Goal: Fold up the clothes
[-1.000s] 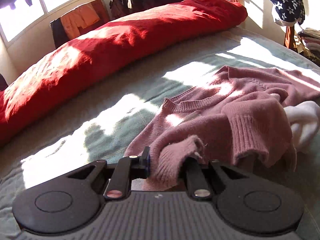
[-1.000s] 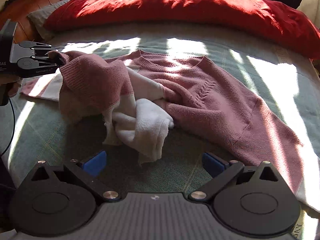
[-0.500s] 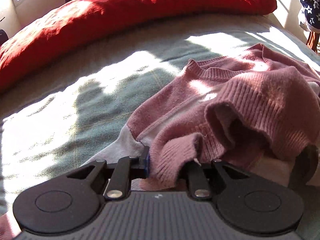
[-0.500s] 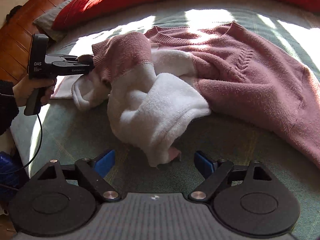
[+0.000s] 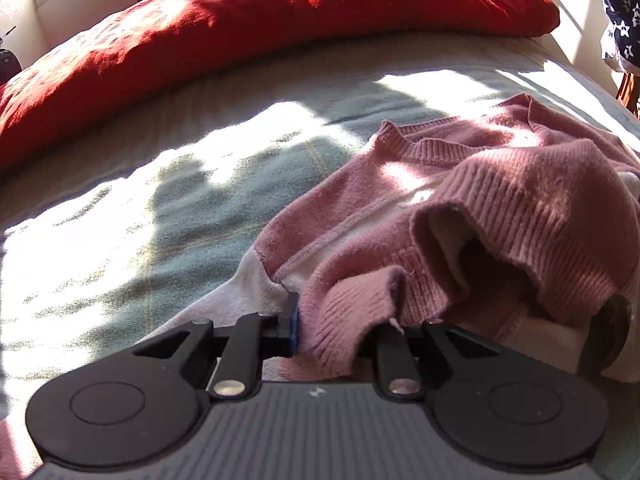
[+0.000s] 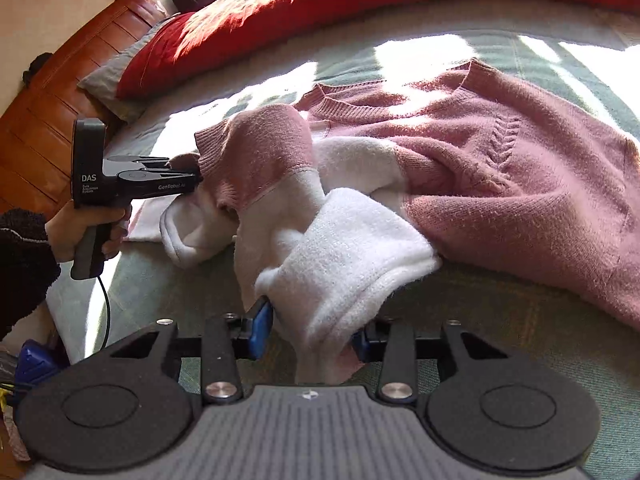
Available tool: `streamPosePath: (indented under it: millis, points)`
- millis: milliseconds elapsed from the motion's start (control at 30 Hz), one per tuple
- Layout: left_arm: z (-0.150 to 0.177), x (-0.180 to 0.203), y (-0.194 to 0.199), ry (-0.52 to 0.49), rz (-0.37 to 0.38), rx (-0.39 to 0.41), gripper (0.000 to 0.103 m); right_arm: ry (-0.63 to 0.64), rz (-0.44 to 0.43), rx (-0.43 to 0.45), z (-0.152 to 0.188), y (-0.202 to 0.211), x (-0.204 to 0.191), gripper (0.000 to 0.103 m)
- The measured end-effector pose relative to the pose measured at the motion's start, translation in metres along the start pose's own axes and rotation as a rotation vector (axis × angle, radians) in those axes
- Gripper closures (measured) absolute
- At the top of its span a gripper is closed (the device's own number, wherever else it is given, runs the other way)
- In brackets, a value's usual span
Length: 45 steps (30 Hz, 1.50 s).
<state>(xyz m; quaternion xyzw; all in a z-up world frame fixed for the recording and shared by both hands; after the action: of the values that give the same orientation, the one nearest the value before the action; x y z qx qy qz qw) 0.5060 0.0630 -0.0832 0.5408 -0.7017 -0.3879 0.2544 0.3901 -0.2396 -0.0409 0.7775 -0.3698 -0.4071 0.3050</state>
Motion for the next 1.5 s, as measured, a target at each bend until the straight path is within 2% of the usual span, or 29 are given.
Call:
streamPosePath:
  millis: [33, 67, 167, 333, 567, 767, 1000, 1033, 1267, 1400, 1500]
  points:
    - [0.000, 0.000, 0.002, -0.004, -0.002, 0.006, 0.086, -0.012, -0.002, 0.003, -0.001, 0.003, 0.001, 0.081]
    - [0.000, 0.001, 0.006, -0.011, -0.003, 0.019, 0.087, -0.024, -0.005, 0.005, -0.001, 0.007, 0.002, 0.085]
    - [0.002, 0.005, 0.025, -0.046, -0.011, 0.073, 0.089, -0.060, -0.012, 0.013, -0.003, 0.017, 0.005, 0.088]
    - [0.005, 0.014, 0.079, -0.112, -0.019, 0.167, 0.090, -0.115, -0.023, 0.027, -0.006, 0.037, 0.009, 0.090]
    - [0.017, 0.032, 0.156, -0.173, 0.029, 0.207, 0.093, -0.153, -0.037, 0.026, -0.007, 0.083, 0.011, 0.090]
    - [0.029, 0.047, 0.217, -0.226, 0.070, 0.227, 0.095, -0.153, -0.036, -0.014, 0.000, 0.110, 0.005, 0.091]
    - [0.061, 0.062, 0.255, -0.303, 0.131, 0.124, 0.095, -0.130, 0.003, -0.115, 0.022, 0.139, 0.004, 0.091]
    - [0.066, 0.064, 0.258, -0.319, 0.137, 0.107, 0.098, -0.134, 0.007, -0.137, 0.027, 0.141, 0.005, 0.091]
    - [0.106, 0.074, 0.256, -0.363, 0.186, -0.031, 0.099, -0.184, 0.021, -0.277, 0.069, 0.135, 0.014, 0.092]
    - [0.130, 0.078, 0.237, -0.320, 0.257, -0.162, 0.098, -0.170, 0.092, -0.403, 0.101, 0.110, 0.023, 0.091]
    - [0.153, 0.082, 0.225, -0.298, 0.313, -0.298, 0.095, -0.179, 0.145, -0.467, 0.120, 0.098, 0.033, 0.089]
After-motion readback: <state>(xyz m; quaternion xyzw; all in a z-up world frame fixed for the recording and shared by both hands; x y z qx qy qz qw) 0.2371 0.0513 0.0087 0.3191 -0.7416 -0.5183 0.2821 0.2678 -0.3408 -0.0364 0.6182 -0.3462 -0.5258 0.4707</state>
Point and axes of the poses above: each gripper's, at about its wrist camera, not at the fingertips, and y roughly against the way its jaws point, x to its right, z to its underside, the point moved 3 cm from there along -y, roughly the way its jaws point, and after that the axes turned 3 degrees about y, right-handed, at the moved point
